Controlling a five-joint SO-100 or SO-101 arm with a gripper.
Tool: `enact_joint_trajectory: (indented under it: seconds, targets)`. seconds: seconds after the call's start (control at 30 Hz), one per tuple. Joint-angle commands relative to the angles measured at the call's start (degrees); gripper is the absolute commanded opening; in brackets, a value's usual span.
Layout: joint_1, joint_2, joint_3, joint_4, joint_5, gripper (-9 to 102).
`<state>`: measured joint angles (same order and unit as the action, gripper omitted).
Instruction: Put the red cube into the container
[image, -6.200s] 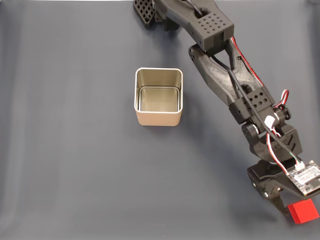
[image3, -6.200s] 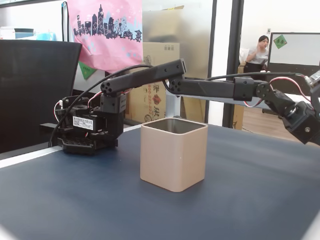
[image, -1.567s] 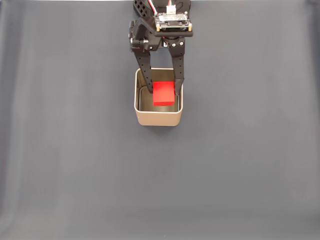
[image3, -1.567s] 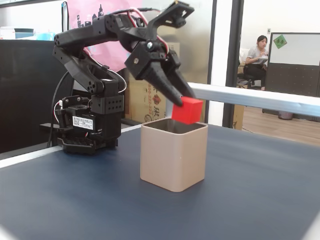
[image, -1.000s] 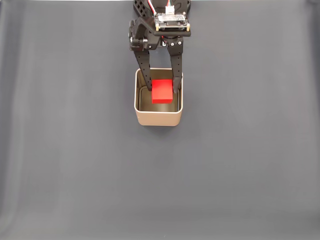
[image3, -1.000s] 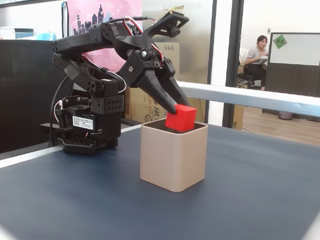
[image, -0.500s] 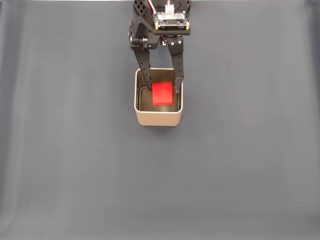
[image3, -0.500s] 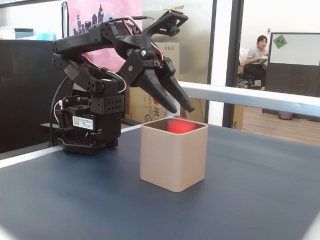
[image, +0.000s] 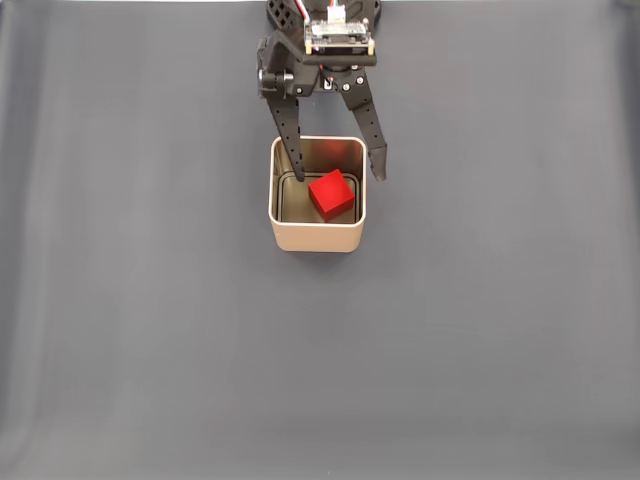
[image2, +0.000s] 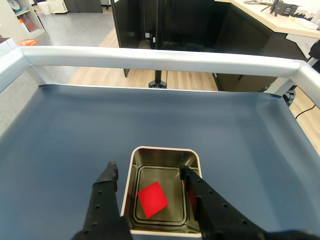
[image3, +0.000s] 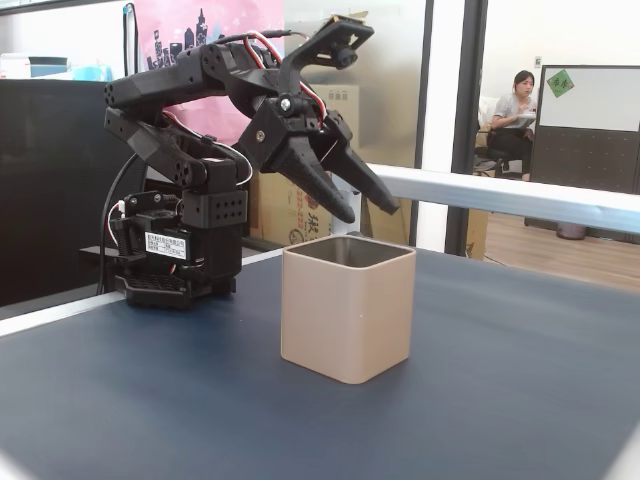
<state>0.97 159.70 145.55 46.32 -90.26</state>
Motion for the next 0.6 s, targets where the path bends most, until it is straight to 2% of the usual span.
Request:
enact_joint_trajectory:
  seconds: [0.0, 0.4, 0.57]
  targets:
    - [0.5, 1.1, 0.0, -1.8, 0.5, 29]
    - [1.4, 1.8, 0.4, -3.4, 0.8, 29]
    - [3.7, 2.5, 0.4, -4.7, 0.0, 16]
